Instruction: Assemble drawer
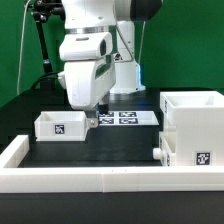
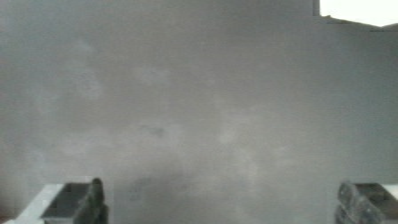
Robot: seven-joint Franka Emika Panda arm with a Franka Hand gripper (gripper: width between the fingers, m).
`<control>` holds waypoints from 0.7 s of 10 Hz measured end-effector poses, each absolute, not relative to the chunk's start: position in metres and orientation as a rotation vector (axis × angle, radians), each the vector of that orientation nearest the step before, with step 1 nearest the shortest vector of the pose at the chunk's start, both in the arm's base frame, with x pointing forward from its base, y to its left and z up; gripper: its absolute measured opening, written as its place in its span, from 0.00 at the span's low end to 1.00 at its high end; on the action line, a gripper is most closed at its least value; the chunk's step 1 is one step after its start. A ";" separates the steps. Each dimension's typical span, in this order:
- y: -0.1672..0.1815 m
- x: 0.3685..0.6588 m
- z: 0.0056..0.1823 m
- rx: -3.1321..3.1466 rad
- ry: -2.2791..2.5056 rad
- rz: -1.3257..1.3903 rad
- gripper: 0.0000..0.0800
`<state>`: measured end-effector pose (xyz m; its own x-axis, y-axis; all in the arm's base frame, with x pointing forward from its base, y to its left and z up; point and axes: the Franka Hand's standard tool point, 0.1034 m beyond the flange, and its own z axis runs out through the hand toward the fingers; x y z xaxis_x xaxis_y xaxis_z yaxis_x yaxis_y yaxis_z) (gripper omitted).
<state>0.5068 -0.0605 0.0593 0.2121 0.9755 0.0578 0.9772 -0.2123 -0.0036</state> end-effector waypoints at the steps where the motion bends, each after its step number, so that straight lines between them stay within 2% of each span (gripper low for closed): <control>1: -0.060 0.507 0.059 -2.415 -1.946 -0.066 0.81; 6: -0.063 0.506 0.058 -2.444 -1.906 -0.065 0.81; 7: -0.073 0.501 0.063 -2.519 -1.807 -0.084 0.81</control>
Offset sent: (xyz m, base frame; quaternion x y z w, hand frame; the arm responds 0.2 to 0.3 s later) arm 0.0000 0.0000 0.0000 0.0000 0.0000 0.0000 1.0000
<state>0.5012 -0.0732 0.0631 0.3199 0.9451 0.0671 0.9472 -0.3205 -0.0009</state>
